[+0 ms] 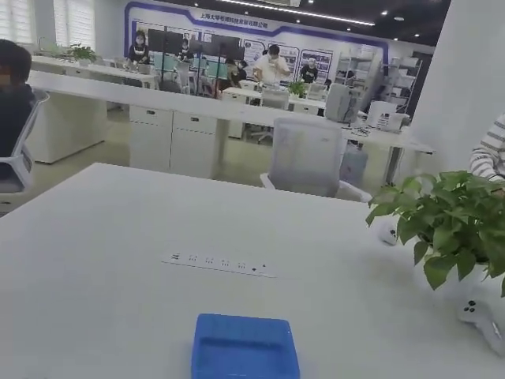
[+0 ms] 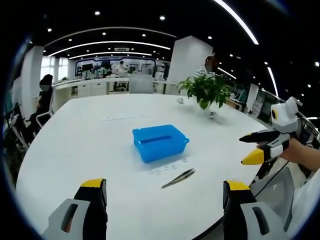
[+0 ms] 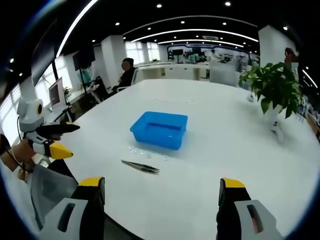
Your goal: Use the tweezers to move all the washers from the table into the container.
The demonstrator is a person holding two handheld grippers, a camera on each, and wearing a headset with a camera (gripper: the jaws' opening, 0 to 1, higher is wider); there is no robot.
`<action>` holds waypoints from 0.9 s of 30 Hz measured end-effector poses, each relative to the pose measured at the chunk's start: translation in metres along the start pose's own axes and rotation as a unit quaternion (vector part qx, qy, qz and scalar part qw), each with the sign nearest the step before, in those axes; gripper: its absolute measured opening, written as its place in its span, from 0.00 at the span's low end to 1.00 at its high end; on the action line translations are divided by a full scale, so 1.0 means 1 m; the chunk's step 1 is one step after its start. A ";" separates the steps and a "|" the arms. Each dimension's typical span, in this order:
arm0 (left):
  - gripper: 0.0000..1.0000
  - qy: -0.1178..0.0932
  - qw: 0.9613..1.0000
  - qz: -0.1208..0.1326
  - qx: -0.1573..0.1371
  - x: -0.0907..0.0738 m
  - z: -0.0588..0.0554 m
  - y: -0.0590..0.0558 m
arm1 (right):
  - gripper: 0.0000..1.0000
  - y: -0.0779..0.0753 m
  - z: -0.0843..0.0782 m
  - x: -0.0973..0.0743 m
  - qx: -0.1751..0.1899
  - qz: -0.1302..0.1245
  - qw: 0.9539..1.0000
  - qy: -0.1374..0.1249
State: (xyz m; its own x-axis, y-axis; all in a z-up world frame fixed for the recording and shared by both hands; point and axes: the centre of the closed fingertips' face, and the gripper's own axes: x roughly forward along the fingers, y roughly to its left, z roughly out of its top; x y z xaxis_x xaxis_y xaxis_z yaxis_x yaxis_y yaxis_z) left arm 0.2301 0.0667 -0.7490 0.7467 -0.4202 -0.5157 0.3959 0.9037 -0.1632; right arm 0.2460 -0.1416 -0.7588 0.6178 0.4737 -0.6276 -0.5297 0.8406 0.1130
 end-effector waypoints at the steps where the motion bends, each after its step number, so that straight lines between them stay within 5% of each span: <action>1: 0.99 0.001 1.000 -0.001 -0.001 0.001 0.000 0.000 | 0.93 0.000 0.000 0.001 -0.001 0.000 1.000 0.001; 10: 0.98 0.010 1.000 -0.009 0.003 0.011 -0.001 -0.001 | 0.93 0.002 -0.001 0.010 -0.005 0.006 1.000 0.013; 13: 0.86 0.016 1.000 -0.009 0.008 0.015 -0.002 0.001 | 0.93 0.002 0.000 0.012 -0.005 0.007 1.000 0.014; 18: 0.84 0.023 0.999 -0.016 0.017 0.026 -0.005 0.003 | 0.93 0.000 0.002 0.018 -0.005 0.008 1.000 0.019; 27: 0.61 0.069 0.994 -0.059 0.055 0.051 -0.024 -0.002 | 0.93 -0.003 0.003 0.026 -0.010 0.007 0.999 0.029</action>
State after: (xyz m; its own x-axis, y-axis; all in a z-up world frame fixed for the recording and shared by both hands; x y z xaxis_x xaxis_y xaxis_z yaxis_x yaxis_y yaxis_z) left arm 0.2549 0.0456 -0.7950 0.6136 -0.5003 -0.6109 0.5380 0.8312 -0.1404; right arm 0.2655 -0.1306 -0.7731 0.5759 0.4679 -0.6703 -0.5498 0.8285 0.1059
